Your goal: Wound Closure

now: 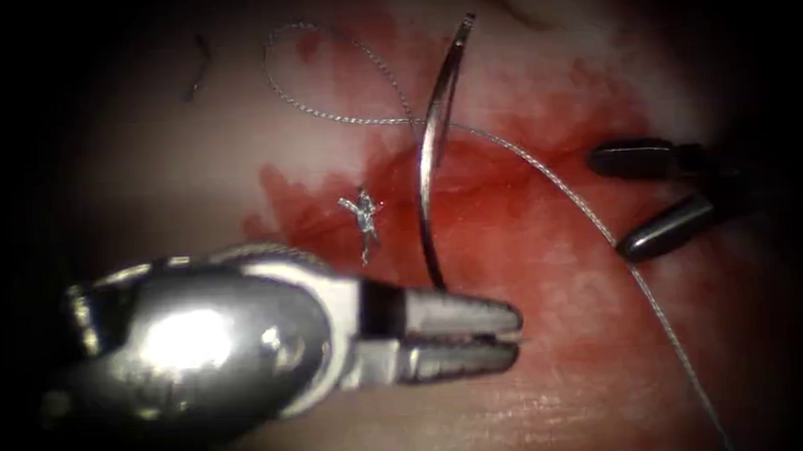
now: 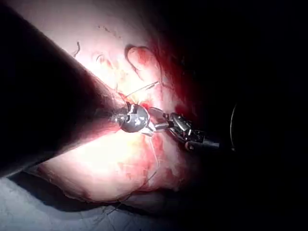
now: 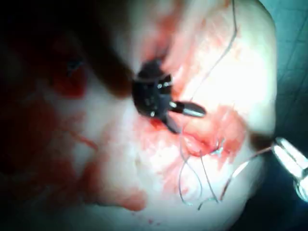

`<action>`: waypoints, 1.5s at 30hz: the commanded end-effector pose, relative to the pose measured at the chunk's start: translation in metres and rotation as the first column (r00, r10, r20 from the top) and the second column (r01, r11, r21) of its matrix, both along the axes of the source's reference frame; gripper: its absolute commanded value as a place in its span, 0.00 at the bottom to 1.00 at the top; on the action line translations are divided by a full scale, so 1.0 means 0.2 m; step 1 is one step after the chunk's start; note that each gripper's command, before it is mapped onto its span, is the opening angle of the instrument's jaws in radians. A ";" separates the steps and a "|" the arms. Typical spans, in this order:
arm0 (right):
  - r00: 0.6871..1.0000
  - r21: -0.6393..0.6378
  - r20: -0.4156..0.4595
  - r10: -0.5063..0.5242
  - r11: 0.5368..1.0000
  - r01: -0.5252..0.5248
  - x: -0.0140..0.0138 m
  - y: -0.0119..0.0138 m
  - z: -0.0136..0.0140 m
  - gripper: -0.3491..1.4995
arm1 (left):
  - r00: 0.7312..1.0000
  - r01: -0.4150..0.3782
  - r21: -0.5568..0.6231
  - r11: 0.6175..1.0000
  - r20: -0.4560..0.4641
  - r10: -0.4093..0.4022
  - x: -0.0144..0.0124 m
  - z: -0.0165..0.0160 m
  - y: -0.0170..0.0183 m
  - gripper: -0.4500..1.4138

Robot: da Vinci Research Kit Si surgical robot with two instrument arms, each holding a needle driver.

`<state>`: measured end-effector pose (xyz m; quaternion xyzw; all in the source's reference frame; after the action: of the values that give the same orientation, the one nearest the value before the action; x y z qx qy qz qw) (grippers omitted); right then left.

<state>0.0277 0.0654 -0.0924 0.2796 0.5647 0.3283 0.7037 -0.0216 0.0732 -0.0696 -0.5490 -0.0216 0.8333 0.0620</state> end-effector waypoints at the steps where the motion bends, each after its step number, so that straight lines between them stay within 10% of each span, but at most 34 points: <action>1: 1.000 -0.009 -0.011 -0.002 1.000 0.002 0.004 0.001 -0.002 0.88 | 1.000 0.005 -0.002 1.000 -0.004 -0.005 -0.003 0.004 0.003 0.05; 8: 0.997 0.018 -0.057 0.051 0.999 -0.051 0.002 0.009 -0.025 0.84 | 1.000 0.003 -0.037 0.999 -0.025 -0.004 0.001 0.015 0.006 0.05; 13: 0.989 0.282 -0.055 0.135 0.953 -0.114 0.009 0.008 -0.037 0.81 | 0.999 -0.044 -0.122 0.991 -0.013 0.043 0.001 0.033 0.009 0.05; 45: 0.983 0.473 -0.029 0.183 0.868 -0.147 0.040 -0.004 -0.001 0.80 | 0.963 -0.162 -0.283 0.945 0.165 0.214 -0.011 0.039 -0.002 0.05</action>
<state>0.0347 0.0643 -0.0930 0.4048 0.5123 0.5066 0.5630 -0.0232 0.0723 -0.0621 -0.6257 0.0313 0.7736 -0.0953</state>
